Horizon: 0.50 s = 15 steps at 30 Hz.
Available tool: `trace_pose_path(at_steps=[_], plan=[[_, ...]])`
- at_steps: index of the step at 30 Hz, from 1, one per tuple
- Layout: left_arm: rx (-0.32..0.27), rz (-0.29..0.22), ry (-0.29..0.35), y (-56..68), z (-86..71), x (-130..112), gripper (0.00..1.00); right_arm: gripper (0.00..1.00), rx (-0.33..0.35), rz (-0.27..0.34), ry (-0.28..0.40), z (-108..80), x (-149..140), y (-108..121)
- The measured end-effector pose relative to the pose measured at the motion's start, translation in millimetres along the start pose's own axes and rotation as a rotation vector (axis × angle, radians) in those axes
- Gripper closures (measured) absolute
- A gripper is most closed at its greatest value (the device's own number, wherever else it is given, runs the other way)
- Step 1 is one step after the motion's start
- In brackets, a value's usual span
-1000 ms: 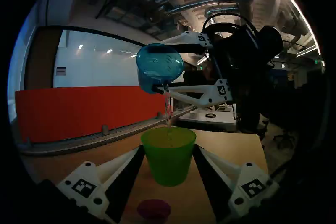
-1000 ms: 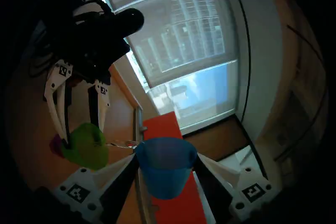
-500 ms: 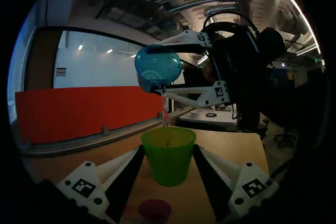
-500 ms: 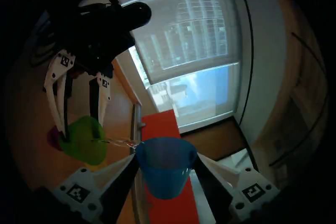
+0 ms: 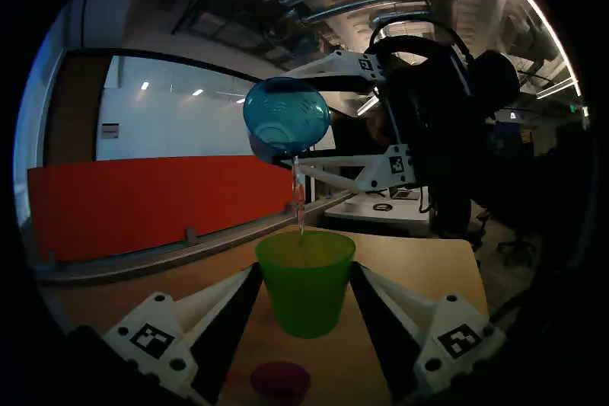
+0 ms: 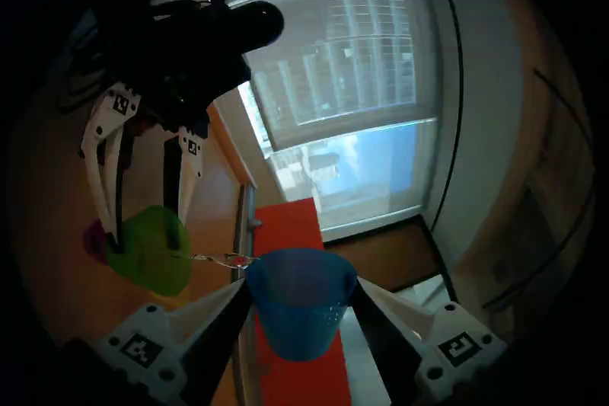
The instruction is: Pour water
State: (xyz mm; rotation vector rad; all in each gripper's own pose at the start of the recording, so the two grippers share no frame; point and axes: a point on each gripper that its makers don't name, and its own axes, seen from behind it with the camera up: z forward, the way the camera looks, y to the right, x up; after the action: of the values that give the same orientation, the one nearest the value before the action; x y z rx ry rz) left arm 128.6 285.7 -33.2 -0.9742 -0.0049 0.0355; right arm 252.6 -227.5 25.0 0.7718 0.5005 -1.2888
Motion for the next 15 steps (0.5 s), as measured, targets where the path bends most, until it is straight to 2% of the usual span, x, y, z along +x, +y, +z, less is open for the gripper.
trace_pose_path(at_steps=[15], plan=[[-0.002,0.004,0.006,1.5,0.7,3.3,0.17,0.11,0.003,-0.05,-0.002,-0.9,2.4,3.2]])
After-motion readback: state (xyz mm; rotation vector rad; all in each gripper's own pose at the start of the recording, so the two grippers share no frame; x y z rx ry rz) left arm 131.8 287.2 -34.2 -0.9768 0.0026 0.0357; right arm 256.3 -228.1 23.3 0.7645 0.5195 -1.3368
